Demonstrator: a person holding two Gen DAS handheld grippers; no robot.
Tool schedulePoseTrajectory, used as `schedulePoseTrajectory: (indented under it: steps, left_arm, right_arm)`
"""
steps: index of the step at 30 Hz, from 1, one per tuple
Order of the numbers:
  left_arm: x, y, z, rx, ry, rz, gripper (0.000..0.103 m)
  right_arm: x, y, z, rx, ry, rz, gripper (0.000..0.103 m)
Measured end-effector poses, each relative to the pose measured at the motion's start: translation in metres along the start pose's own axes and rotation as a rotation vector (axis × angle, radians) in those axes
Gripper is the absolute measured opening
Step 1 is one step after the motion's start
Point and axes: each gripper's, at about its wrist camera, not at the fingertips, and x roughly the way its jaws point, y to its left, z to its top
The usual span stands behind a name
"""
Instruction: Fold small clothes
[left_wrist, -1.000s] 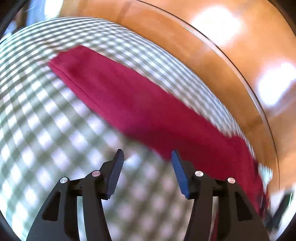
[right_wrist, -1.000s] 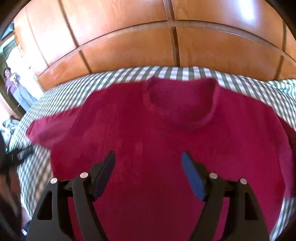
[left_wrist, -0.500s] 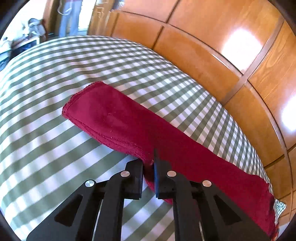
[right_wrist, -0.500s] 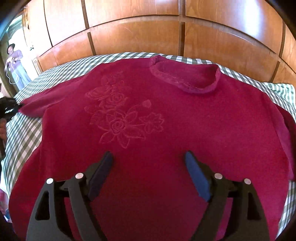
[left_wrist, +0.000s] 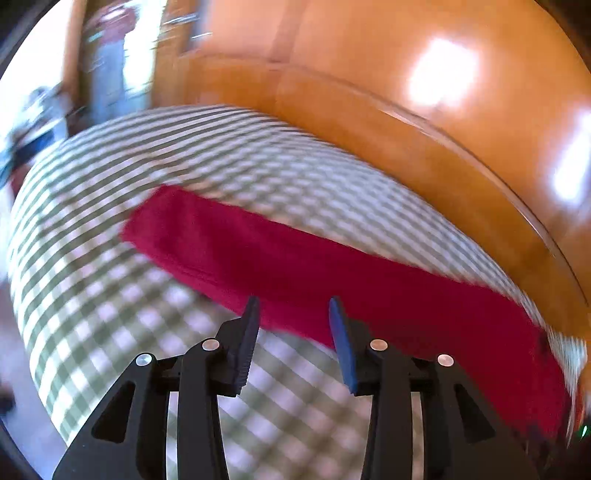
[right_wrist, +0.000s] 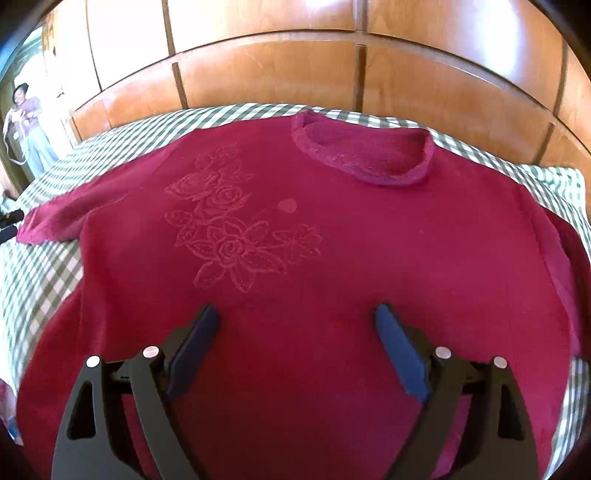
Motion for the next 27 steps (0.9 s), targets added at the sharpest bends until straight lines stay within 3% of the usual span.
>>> schedulePoseTrajectory:
  steps: [3,7,9,14,17,19,20,21,22,27]
  left_arm:
    - [-0.020,-0.051,-0.033,0.157,0.012,-0.129,0.055]
    - [-0.041,-0.117,-0.085,0.363,0.053,-0.287,0.055]
    - [-0.050,-0.147,-0.114,0.461,0.087,-0.357,0.055]
    - [-0.054,-0.187,-0.161,0.629,0.135,-0.387,0.055]
    - [-0.042,-0.188,-0.172,0.619,0.196,-0.373,0.055]
    - [-0.031,-0.184,-0.174,0.587,0.238,-0.369,0.055]
    - [-0.029,-0.181,-0.174,0.573,0.239,-0.379,0.055]
    - [-0.031,-0.181,-0.175,0.574,0.239,-0.380,0.055]
    - [-0.031,-0.180,-0.177,0.579,0.238,-0.378,0.055]
    - [-0.033,-0.182,-0.179,0.591,0.233,-0.366,0.055]
  right_arm:
    - [-0.026,-0.024,-0.014,0.079,-0.017,0.005,0.085]
    - [-0.075,-0.074,-0.046,0.171,-0.055,-0.066,0.082]
    - [-0.107,-0.106,-0.067,0.193,-0.090,-0.178,0.082]
    - [-0.170,-0.192,-0.126,0.276,-0.095,-0.518,0.082]
    - [-0.169,-0.229,-0.157,0.346,-0.001,-0.573,0.079]
    - [-0.160,-0.243,-0.176,0.372,0.068,-0.557,0.067]
    - [-0.163,-0.242,-0.179,0.375,0.049,-0.518,0.053]
    - [-0.163,-0.240,-0.178,0.363,0.053,-0.515,0.037]
    - [-0.165,-0.236,-0.173,0.337,0.068,-0.542,0.007]
    - [-0.202,-0.242,-0.139,0.330,-0.033,-0.568,0.007]
